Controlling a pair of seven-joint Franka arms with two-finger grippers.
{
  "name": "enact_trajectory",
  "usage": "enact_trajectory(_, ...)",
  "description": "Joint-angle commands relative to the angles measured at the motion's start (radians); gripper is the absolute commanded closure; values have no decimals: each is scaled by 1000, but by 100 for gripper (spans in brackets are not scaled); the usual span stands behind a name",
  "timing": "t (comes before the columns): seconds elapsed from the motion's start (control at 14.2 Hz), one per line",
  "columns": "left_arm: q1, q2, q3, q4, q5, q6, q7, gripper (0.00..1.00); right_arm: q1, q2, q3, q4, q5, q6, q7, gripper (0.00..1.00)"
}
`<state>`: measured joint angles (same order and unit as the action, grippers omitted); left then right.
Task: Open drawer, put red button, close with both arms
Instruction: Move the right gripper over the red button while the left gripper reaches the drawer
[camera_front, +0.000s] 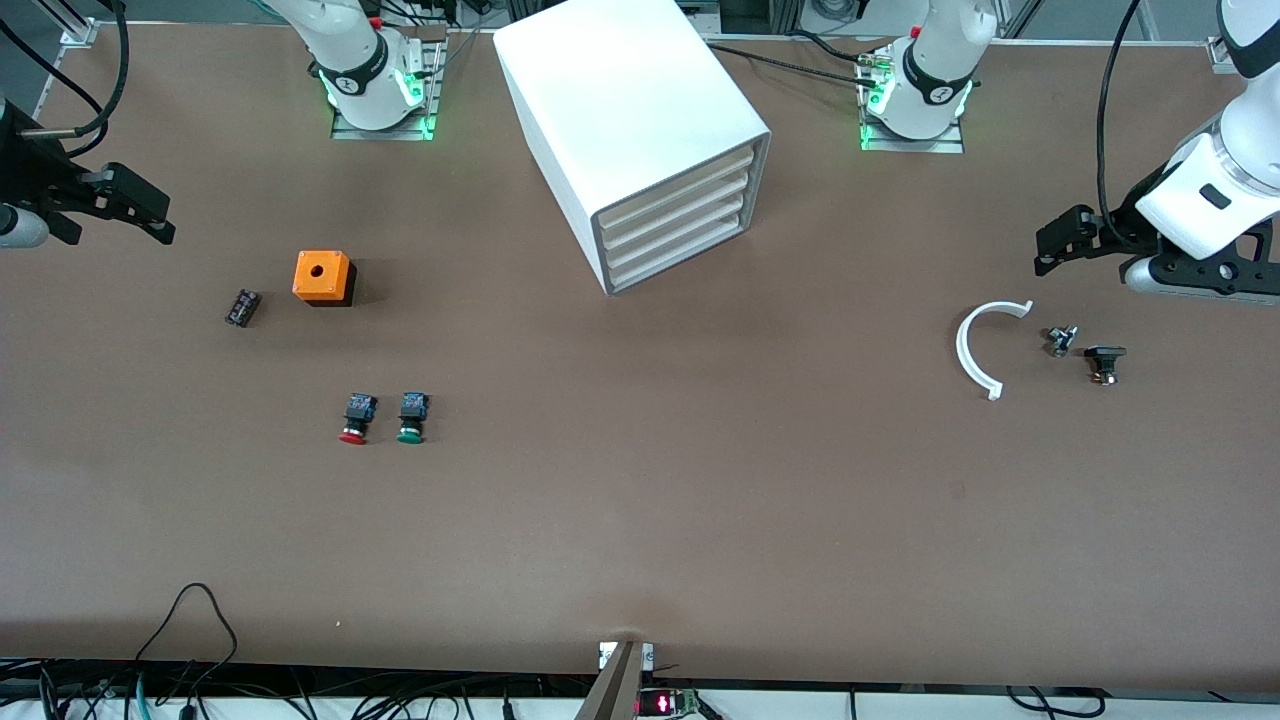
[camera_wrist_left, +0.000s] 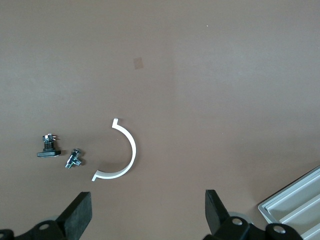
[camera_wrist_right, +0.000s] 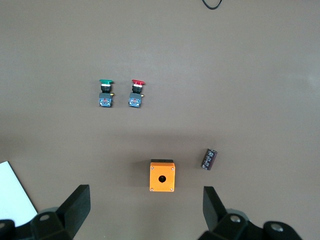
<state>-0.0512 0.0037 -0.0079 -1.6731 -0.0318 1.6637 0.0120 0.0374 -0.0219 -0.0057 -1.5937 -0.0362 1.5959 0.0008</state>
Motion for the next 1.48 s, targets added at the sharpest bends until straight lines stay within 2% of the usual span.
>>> enact_trajectory(0.0, 4, 15, -7, 35, 23, -27, 17, 0, -1, 3, -8, 12, 7, -30, 8, 0)
enact_trajectory(0.35, 4, 13, -7, 35, 23, -28, 19, 0, -1, 34, -5, 17, -10, -31, 39, 0)
enact_trajectory(0.49, 4, 10, -9, 35, 23, -32, 19, 0, -1, 56, -7, -14, -14, -101, 36, 0)
enact_trajectory(0.85, 4, 7, -49, 52, 20, -53, 11, 0, 7, 167, -2, -15, -4, -73, 53, 0)
enact_trajectory(1.06, -1, 19, -67, 69, 13, -83, 22, 0, 15, 253, 0, -22, -2, 66, 53, 0)
enact_trajectory(1.2, 1, 19, -84, 67, -17, -161, 25, 0, 15, 318, 0, -22, -2, 166, 53, 0)
enact_trajectory(1.41, -1, 24, -109, 59, -167, -278, 25, 0, 24, 387, 1, -23, -2, 262, 53, 0)
